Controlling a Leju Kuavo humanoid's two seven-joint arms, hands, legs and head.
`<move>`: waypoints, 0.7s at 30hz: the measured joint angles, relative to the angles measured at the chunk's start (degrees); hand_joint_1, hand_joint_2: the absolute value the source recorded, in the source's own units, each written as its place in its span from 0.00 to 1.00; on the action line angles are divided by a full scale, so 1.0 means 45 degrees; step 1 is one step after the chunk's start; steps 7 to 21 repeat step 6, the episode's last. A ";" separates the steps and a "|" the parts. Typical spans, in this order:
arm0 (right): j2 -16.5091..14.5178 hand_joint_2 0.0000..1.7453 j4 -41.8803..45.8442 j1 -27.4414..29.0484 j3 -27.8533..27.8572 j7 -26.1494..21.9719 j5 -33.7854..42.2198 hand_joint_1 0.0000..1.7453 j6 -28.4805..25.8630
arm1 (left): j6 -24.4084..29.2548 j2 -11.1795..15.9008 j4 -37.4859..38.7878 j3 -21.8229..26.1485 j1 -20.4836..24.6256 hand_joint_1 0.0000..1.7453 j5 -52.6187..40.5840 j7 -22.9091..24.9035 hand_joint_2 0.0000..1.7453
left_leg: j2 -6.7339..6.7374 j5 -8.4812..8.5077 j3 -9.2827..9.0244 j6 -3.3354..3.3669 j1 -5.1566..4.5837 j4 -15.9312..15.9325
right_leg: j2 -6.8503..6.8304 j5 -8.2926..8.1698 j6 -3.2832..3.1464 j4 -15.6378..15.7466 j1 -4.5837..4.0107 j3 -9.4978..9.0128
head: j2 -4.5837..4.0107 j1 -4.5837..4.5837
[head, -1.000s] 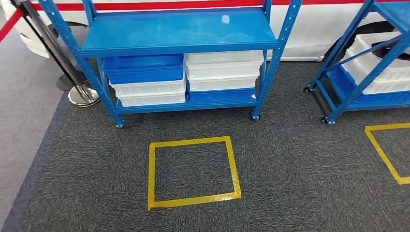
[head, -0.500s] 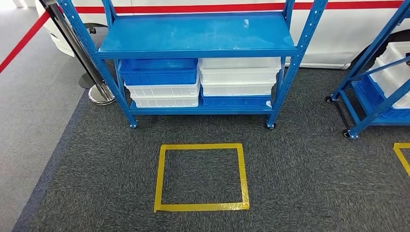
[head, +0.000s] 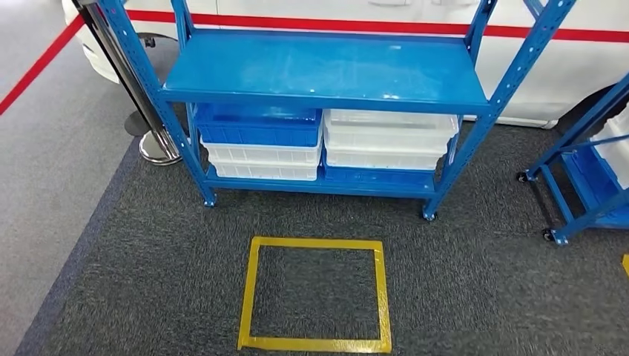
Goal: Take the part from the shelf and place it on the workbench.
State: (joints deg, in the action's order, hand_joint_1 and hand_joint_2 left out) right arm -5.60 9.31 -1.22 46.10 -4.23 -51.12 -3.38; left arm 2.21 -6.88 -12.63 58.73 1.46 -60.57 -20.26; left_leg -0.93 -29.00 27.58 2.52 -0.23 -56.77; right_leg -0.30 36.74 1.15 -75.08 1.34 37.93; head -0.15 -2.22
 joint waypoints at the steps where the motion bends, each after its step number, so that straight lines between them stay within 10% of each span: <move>1: -0.0019 0.00 0.0000 0.0033 0.0000 0.0002 0.0000 0.00 0.0009 | 0.0001 0.0000 0.0000 0.0001 -0.0018 0.00 0.0000 0.0004 0.00 | -0.0062 -0.0221 -0.0270 -0.0022 0.0009 0.0001 | 0.0001 0.0324 0.0021 0.0208 0.0000 0.0288 | 0.0000 0.0001; 3: -0.0031 0.00 -0.0001 0.0122 0.0002 0.0005 0.0000 0.00 0.0060 | 0.0002 -0.0004 0.0000 0.0004 -0.0066 0.00 -0.0005 0.0023 0.00 | -0.0142 -0.0721 -0.0866 -0.0088 0.0029 0.0002 | 0.0000 -0.0195 0.0030 0.1256 -0.0003 0.0583 | 0.0000 0.0002; 6: -0.0034 0.00 -0.0016 0.0243 0.0039 0.0013 0.0005 0.00 0.0157 | 0.0005 -0.0015 0.0000 0.0019 -0.0090 0.00 -0.0034 0.0046 0.00 | -0.0175 -0.1396 -0.1518 -0.0238 -0.0003 -0.0027 | 0.0018 -0.2764 -0.0072 0.2735 -0.0066 0.0701 | 0.0000 0.0002; 21: -0.0034 0.00 -0.0016 0.0243 0.0039 0.0013 0.0005 0.00 0.0157 | 0.0005 -0.0015 0.0000 0.0019 -0.0090 0.00 -0.0034 0.0046 0.00 | -0.0175 -0.1396 -0.1518 -0.0238 -0.0003 -0.0027 | 0.0018 -0.2764 -0.0072 0.2735 -0.0066 0.0701 | 0.0000 0.0002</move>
